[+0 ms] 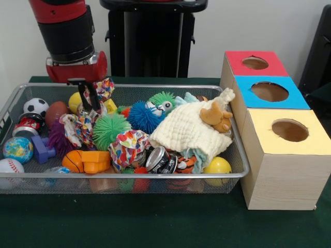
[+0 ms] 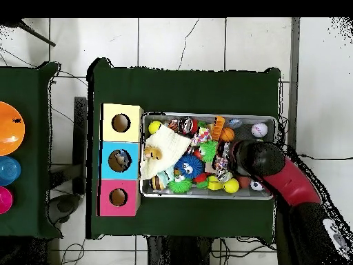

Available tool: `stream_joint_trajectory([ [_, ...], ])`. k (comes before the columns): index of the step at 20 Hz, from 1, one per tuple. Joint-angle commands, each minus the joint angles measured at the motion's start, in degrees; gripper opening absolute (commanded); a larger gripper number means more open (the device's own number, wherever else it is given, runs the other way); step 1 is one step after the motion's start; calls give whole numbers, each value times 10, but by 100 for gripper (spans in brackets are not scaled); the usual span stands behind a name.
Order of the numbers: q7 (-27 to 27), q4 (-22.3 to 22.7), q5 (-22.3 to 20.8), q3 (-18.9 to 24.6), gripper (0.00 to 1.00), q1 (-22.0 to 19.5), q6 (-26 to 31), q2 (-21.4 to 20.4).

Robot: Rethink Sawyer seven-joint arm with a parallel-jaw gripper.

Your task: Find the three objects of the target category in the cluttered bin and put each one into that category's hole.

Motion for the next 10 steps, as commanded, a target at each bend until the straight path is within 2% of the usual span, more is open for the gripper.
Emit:
stream_joint_trajectory([
  [1,182,82,45,-11,0,13,46,-8],
  [2,186,85,47,-12,0,14,44,-9],
  [3,189,88,49,-14,100,15,41,-10],
  [6,171,104,46,0,100,8,16,-14],
  [10,154,91,20,-10,100,14,-3,-11],
])
